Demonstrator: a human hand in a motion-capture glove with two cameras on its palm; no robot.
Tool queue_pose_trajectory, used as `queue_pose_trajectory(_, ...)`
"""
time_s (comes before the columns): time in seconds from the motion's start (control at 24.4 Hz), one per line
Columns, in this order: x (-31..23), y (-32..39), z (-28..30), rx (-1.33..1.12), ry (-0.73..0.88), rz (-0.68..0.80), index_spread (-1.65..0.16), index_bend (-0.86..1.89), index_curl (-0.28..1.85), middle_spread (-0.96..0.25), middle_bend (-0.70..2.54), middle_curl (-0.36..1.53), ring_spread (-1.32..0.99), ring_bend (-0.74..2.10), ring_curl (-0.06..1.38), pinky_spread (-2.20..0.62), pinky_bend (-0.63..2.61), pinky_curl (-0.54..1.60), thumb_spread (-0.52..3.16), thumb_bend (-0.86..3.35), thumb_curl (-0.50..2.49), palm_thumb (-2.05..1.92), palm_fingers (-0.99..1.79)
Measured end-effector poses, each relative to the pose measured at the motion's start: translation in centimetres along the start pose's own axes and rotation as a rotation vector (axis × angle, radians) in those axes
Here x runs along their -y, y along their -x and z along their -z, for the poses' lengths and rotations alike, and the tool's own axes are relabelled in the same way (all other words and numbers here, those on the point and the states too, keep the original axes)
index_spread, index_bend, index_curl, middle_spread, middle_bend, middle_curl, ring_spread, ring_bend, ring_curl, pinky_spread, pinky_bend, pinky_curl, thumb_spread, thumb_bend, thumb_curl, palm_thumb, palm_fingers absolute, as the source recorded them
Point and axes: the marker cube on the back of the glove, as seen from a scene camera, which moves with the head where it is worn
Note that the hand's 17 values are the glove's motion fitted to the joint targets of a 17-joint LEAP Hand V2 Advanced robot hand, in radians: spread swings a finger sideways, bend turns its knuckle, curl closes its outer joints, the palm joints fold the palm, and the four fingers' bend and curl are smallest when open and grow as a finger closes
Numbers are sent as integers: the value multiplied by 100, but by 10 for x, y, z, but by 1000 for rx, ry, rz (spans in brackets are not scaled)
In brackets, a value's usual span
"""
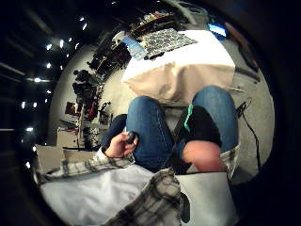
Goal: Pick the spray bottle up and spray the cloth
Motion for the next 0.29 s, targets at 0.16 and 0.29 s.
queue_pose_trajectory(0.16,-51,20,-28,-3,-12,-54,-32,19,38,-4,21,35,8,20,29,15,16,28,113,0,58,69,13)
queue_pose_trajectory(0.29,-68,24,-39,5,-24,-58,-32,19,38,-4,21,35,8,20,29,16,16,28,115,0,58,71,13)
